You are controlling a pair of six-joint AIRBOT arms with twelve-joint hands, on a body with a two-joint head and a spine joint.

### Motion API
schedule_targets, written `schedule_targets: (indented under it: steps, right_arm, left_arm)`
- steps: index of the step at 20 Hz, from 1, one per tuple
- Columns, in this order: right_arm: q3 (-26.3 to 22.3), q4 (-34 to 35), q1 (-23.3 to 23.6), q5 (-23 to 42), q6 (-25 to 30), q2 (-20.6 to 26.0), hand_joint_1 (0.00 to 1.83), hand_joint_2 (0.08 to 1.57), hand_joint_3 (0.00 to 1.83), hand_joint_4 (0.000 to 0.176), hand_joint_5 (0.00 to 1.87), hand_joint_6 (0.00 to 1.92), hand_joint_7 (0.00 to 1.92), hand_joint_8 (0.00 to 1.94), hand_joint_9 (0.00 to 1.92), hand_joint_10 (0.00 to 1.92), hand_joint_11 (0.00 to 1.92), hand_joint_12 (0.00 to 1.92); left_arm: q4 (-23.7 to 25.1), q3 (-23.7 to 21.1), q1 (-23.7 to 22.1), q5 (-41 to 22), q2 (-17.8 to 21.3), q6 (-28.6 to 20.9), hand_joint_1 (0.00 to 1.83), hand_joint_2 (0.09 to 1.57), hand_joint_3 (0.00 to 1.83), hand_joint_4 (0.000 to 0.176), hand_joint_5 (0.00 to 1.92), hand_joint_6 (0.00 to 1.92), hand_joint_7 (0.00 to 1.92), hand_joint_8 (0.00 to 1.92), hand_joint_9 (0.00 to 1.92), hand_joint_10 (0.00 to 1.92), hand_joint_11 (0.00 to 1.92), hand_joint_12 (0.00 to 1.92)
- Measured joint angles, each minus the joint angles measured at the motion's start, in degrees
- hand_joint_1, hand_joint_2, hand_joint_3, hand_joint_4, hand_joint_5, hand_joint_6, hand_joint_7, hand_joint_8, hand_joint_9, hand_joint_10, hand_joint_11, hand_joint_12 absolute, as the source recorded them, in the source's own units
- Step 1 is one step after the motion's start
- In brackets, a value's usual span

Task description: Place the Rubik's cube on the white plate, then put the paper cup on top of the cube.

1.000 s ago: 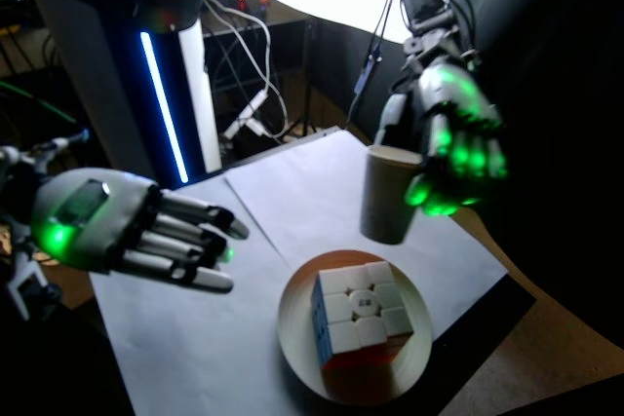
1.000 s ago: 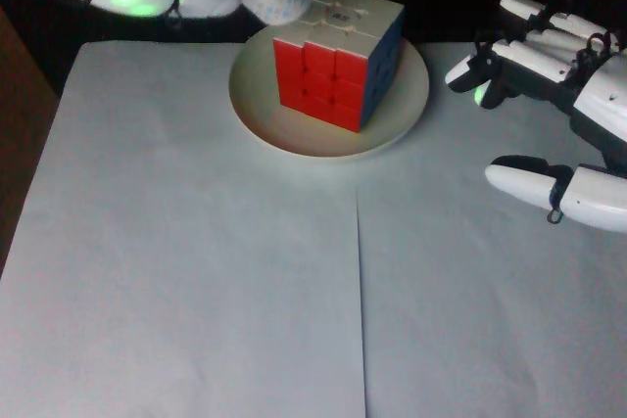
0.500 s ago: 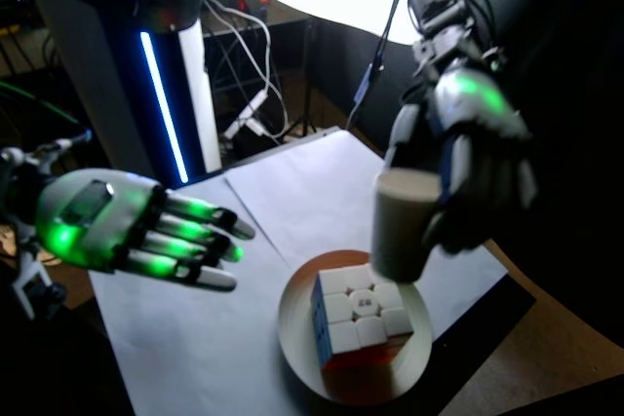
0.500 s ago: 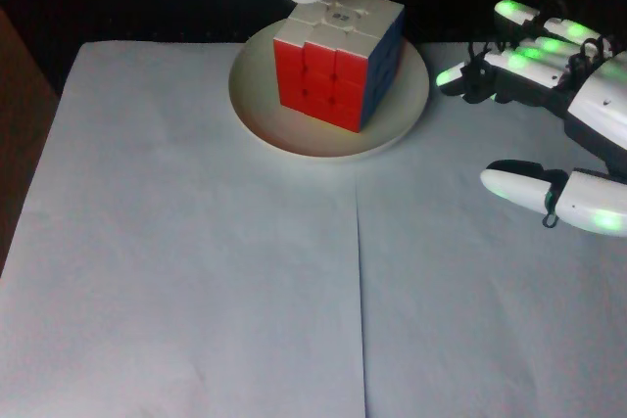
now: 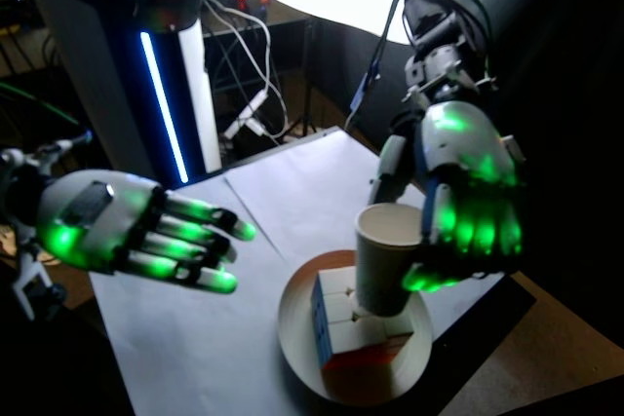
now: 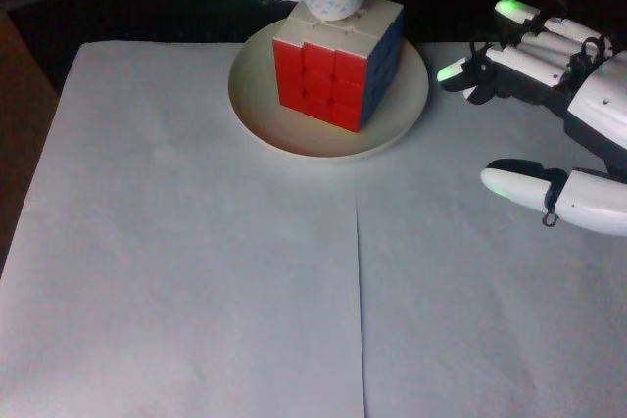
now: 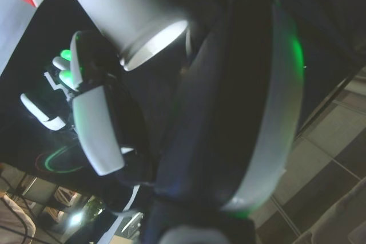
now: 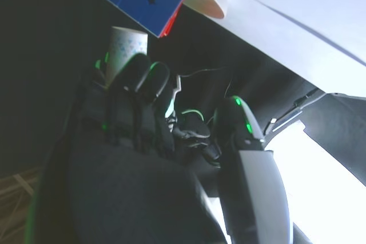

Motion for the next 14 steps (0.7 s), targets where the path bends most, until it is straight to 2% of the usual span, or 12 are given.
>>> schedule_targets:
  steps: [1, 3, 4, 5, 6, 7, 8, 9, 10, 11, 12, 14]
  right_arm:
    - [0.0, 0.07, 0.0, -0.04, 0.0, 0.0, 0.71, 1.32, 0.0, 0.0, 0.1, 0.71, 0.24, 1.01, 0.15, 1.28, 0.0, 1.68]
    - [0.02, 0.07, 0.0, 0.0, 0.0, -0.07, 0.66, 1.3, 0.0, 0.0, 0.12, 0.73, 0.26, 0.94, 0.22, 1.29, 0.0, 1.75]
    - [0.0, -0.07, 0.0, 0.0, 0.0, -0.24, 0.74, 1.32, 0.0, 0.0, 0.11, 0.7, 0.24, 0.93, 0.19, 1.31, 0.0, 1.74]
    - [0.0, -0.02, 0.0, -0.07, 0.0, -0.26, 0.74, 1.32, 0.0, 0.0, 0.11, 0.7, 0.24, 0.93, 0.19, 1.3, 0.0, 1.72]
    - [0.02, 0.04, 0.0, -0.04, 0.0, -0.24, 0.71, 1.31, 0.0, 0.0, 0.12, 0.7, 0.27, 0.96, 0.17, 1.25, 0.0, 1.69]
    - [0.07, 0.11, 0.0, -0.02, 0.0, -0.24, 0.69, 1.31, 0.0, 0.0, 0.12, 0.71, 0.26, 0.95, 0.2, 1.27, 0.0, 1.76]
    - [0.13, 0.15, 0.0, 0.0, 0.0, -0.24, 0.69, 1.3, 0.0, 0.0, 0.12, 0.72, 0.25, 0.96, 0.21, 1.34, 0.0, 1.78]
    - [0.11, 0.15, 0.0, 0.0, 0.0, -0.24, 0.74, 1.31, 0.0, 0.0, 0.11, 0.75, 0.22, 1.03, 0.16, 1.4, 0.0, 1.8]
    - [0.11, 0.13, 0.0, -0.02, 0.0, -0.24, 0.73, 1.31, 0.0, 0.0, 0.1, 0.74, 0.23, 1.04, 0.15, 1.35, 0.0, 1.75]
    - [0.11, 0.09, 0.0, 0.0, 0.0, -0.24, 0.72, 1.31, 0.0, 0.0, 0.1, 0.72, 0.27, 1.05, 0.15, 1.26, 0.0, 1.69]
    - [0.11, 0.11, 0.0, 0.0, 0.0, -0.24, 0.66, 1.32, 0.0, 0.0, 0.1, 0.7, 0.26, 0.99, 0.19, 1.22, 0.0, 1.65]
    - [0.11, 0.13, 0.0, -0.02, 0.0, -0.24, 0.67, 1.31, 0.0, 0.0, 0.11, 0.73, 0.24, 0.93, 0.21, 1.33, 0.0, 1.75]
  left_arm:
    - [0.31, 0.17, 0.02, 0.02, 0.0, -0.48, 0.99, 1.12, 0.0, 0.041, 0.33, 1.06, 0.38, 0.9, 0.3, 1.2, 0.16, 1.89]
    - [0.33, 0.87, 0.35, 0.33, -0.59, -0.68, 0.97, 1.13, 0.0, 0.047, 0.3, 1.05, 0.38, 0.89, 0.29, 1.21, 0.17, 1.9]
    - [0.33, 1.01, 0.81, 0.94, -1.03, -1.09, 0.88, 1.14, 0.0, 0.06, 0.29, 0.96, 0.41, 0.78, 0.26, 1.15, 0.11, 1.88]
    - [0.33, 1.01, 0.81, 0.96, -1.05, -1.4, 0.87, 1.14, 0.0, 0.06, 0.29, 0.96, 0.41, 0.78, 0.26, 1.15, 0.1, 1.88]
    - [1.9, 1.29, 0.81, 0.57, -1.22, -3.54, 0.8, 1.15, 0.0, 0.066, 0.26, 0.92, 0.41, 0.71, 0.24, 1.1, 0.08, 1.86]
    - [3.21, 1.88, 0.81, 0.37, -1.55, -5.49, 0.79, 1.14, 0.0, 0.079, 0.24, 0.91, 0.41, 0.71, 0.23, 1.09, 0.08, 1.86]
    - [4.07, 2.19, 0.92, 0.28, -1.68, -6.56, 0.75, 1.14, 0.0, 0.075, 0.22, 0.84, 0.42, 0.69, 0.23, 1.05, 0.06, 1.87]
    - [4.07, 2.21, 1.22, 0.0, -1.7, -6.71, 0.72, 1.16, 0.01, 0.056, 0.14, 0.75, 0.39, 0.66, 0.23, 1.04, 0.06, 1.86]
    - [4.13, 2.19, 1.33, -0.2, -1.7, -6.78, 0.69, 1.17, 0.01, 0.056, 0.12, 0.65, 0.36, 0.58, 0.21, 1.0, 0.01, 1.83]
    - [4.28, 2.21, 1.33, -0.2, -1.7, -6.75, 0.69, 1.17, 0.0, 0.062, 0.13, 0.51, 0.34, 0.47, 0.2, 0.96, 0.0, 1.8]
    - [4.33, 2.21, 1.33, -0.2, -1.7, -6.73, 0.67, 1.17, 0.0, 0.078, 0.13, 0.35, 0.34, 0.27, 0.18, 0.83, 0.0, 1.72]
    - [4.33, 2.21, 1.33, -0.22, -1.7, -6.73, 0.62, 1.15, 0.0, 0.09, 0.11, 0.22, 0.31, 0.07, 0.11, 0.76, 0.0, 1.69]
